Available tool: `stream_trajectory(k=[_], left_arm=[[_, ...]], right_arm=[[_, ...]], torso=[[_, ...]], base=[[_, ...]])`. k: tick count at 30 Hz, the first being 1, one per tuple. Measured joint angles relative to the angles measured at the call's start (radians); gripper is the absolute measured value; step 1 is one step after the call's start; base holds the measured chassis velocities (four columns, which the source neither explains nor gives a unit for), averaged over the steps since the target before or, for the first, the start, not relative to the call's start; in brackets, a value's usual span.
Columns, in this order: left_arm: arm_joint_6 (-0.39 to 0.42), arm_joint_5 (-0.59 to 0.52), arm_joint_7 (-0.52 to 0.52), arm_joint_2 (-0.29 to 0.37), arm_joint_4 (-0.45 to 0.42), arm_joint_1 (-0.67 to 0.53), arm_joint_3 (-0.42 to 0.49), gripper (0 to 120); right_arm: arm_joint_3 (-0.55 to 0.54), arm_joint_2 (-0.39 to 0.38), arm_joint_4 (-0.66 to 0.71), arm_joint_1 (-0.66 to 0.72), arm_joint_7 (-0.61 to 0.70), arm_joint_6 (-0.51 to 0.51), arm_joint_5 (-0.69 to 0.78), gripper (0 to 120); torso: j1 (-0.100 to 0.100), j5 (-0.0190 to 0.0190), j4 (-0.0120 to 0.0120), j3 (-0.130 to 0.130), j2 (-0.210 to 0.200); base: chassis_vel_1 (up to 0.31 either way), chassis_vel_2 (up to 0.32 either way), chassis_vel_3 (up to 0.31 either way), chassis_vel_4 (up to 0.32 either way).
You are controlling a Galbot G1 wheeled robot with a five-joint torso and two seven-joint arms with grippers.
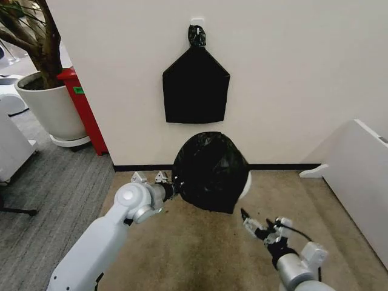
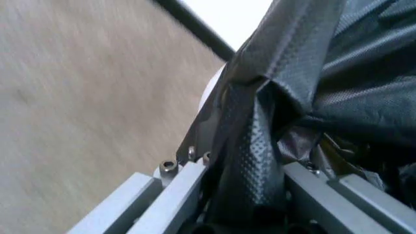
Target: Place the garbage bag over the trash bin.
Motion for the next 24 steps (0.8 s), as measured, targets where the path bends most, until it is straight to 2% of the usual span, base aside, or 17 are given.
stream_trajectory(k=[2,5,6,7,9,11,13,14,18,19,20,22,24], left_arm=[[-0.003,0.136,0.021,0.009,-0.011,0.01,0.008,0],[-0.005,0.311,0.037,0.025,-0.026,0.024,0.045,0],[-0.005,0.311,0.037,0.025,-0.026,0.024,0.045,0],[-0.007,0.353,0.038,0.028,-0.028,0.027,0.061,0],[-0.009,0.441,0.038,0.031,-0.031,0.031,0.088,0],[-0.013,0.5,0.038,0.03,-0.034,0.03,0.111,0],[-0.013,0.505,0.038,0.03,-0.034,0.029,0.114,0],[-0.014,0.522,0.034,0.026,-0.034,0.023,0.127,0],[-0.018,0.528,0.028,0.019,-0.035,0.006,0.146,0],[-0.018,0.528,0.025,0.016,-0.037,0.0,0.152,0],[-0.018,0.528,0.025,0.016,-0.037,0.0,0.152,0],[-0.018,0.529,0.024,0.013,-0.042,-0.009,0.159,0],[-0.018,0.537,0.024,0.012,-0.045,-0.012,0.162,0]], right_arm=[[0.01,-0.04,0.039,0.046,0.046,-0.029,0.034,100],[0.001,-0.148,0.051,0.165,0.112,-0.088,0.16,97],[0.001,-0.148,0.051,0.165,0.112,-0.088,0.16,97],[-0.009,-0.183,0.051,0.197,0.119,-0.104,0.184,95],[-0.051,-0.255,0.051,0.268,0.119,-0.136,0.207,88],[-0.117,-0.294,0.049,0.344,0.114,-0.167,0.217,77],[-0.134,-0.298,0.046,0.362,0.114,-0.172,0.22,76],[-0.201,-0.306,0.036,0.431,0.113,-0.186,0.235,69],[-0.379,-0.287,-0.012,0.62,0.177,-0.218,0.294,54],[-0.46,-0.262,-0.042,0.692,0.244,-0.227,0.328,47],[-0.46,-0.262,-0.042,0.692,0.244,-0.227,0.328,47],[-0.556,-0.216,-0.091,0.782,0.381,-0.226,0.398,39],[-0.602,-0.181,-0.131,0.835,0.477,-0.22,0.459,32]], torso=[[0.0,0.0002,0.0,0.0,0.0],[0.0,0.0008,0.0005,0.0,0.0],[0.0,0.0008,0.0005,0.0,0.0],[0.0,0.0003,0.0005,0.0,0.0],[0.0,0.0004,0.0004,0.0,0.0],[0.0,0.0002,0.0003,0.0,0.0],[0.0,0.0001,0.0003,0.0,0.0],[0.0,0.0004,0.0001,0.0,0.0],[0.0,0.0001,0.0004,0.0,0.0],[0.0,0.0001,0.0004,0.0,0.0],[0.0,0.0001,0.0004,0.0,0.0],[0.0,0.0003,0.0002,0.0,0.0],[0.0,0.0003,0.0002,0.0,0.0]], base=[[0.0,0.0,0.0,0.0],[0.0,0.0,0.0,0.0],[0.0,0.0,0.0,0.0],[0.0,0.0,0.0,0.0],[0.0,0.0,0.0,0.0],[0.0,0.0,0.0,0.0],[0.0,0.0,0.0,0.0],[0.0,0.0,0.0,0.0],[0.0,0.0,0.0,0.0],[0.0,0.0,0.0,0.0],[0.0,0.0,0.0,0.0],[0.0,0.0,0.0,0.0],[0.0,0.0,0.0,0.0]])
